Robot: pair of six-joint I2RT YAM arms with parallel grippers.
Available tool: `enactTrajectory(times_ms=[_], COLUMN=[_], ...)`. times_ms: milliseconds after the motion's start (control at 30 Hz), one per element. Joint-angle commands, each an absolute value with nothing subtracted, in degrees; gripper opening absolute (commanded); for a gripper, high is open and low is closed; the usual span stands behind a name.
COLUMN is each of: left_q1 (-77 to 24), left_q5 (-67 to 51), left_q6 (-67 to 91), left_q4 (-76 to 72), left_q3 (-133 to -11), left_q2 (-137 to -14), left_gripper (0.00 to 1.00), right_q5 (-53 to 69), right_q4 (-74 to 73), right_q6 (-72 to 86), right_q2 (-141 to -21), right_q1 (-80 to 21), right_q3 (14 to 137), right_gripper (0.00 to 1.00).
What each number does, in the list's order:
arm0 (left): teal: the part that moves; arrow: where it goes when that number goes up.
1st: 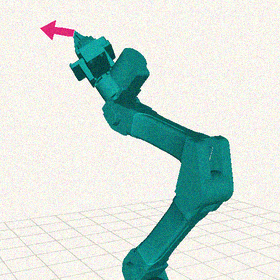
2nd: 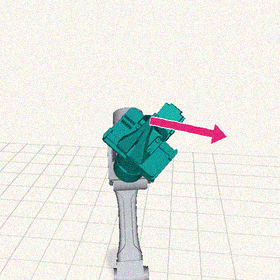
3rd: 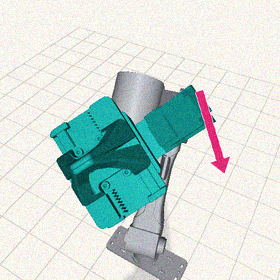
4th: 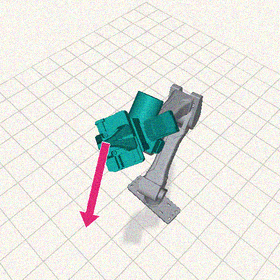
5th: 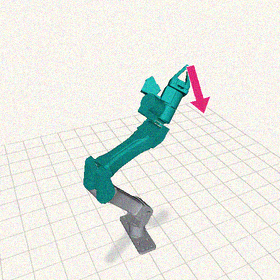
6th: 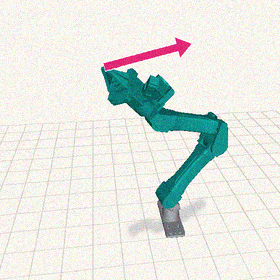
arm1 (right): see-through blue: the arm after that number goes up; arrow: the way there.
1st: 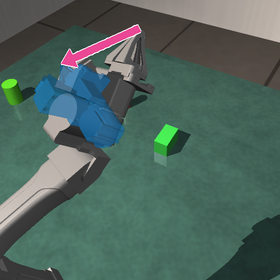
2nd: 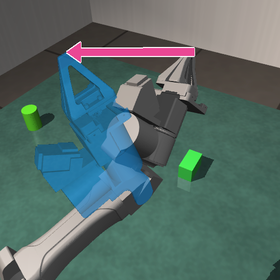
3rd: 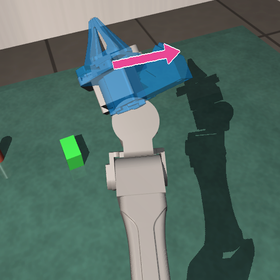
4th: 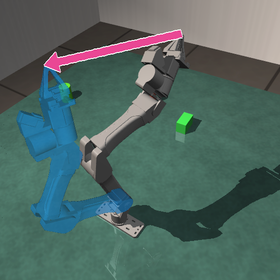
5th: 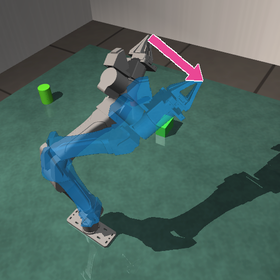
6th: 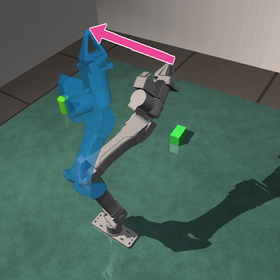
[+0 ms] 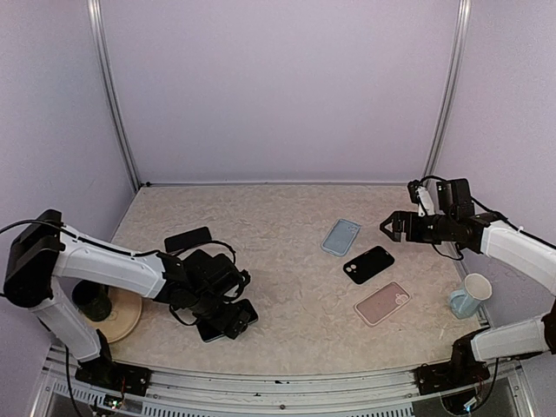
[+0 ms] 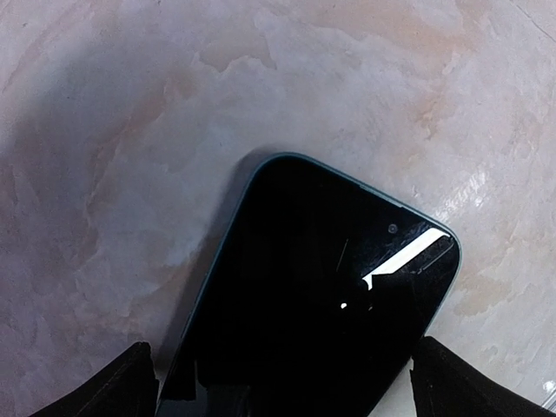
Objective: Put the phone into the phone case
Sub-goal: Move the phone to the center of the board.
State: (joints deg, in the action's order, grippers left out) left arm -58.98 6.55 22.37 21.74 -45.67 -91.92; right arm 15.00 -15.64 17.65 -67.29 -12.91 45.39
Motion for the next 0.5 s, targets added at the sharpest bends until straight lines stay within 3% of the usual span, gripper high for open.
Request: enactTrajectory(times_ms=[0,233,467], left_q1=[-59.6,-59.8,-59.8], left_q5=[5.4,6.3,8.4], left_q6=[20.8,19.9,18.4], left_q4=[29.2,29.5,28.9], left_q3=[-47.1,-49.1,-51.8], left_q2=[-95.9,-101.3,-103.8], left_gripper=[0.99,0.96,0.71], right_q5=[16.0,16.2,16.4], right_q4=[-15.3,-14.9,-14.9], right_q6=[17.5,17.5,17.7], right_q2=[-66.5,-64.4,-64.6], right_q1=[-13.6,-13.6,-13.6], right_q3=[46.4,45.7,46.1], right_gripper=[1.00,1.00,1.00])
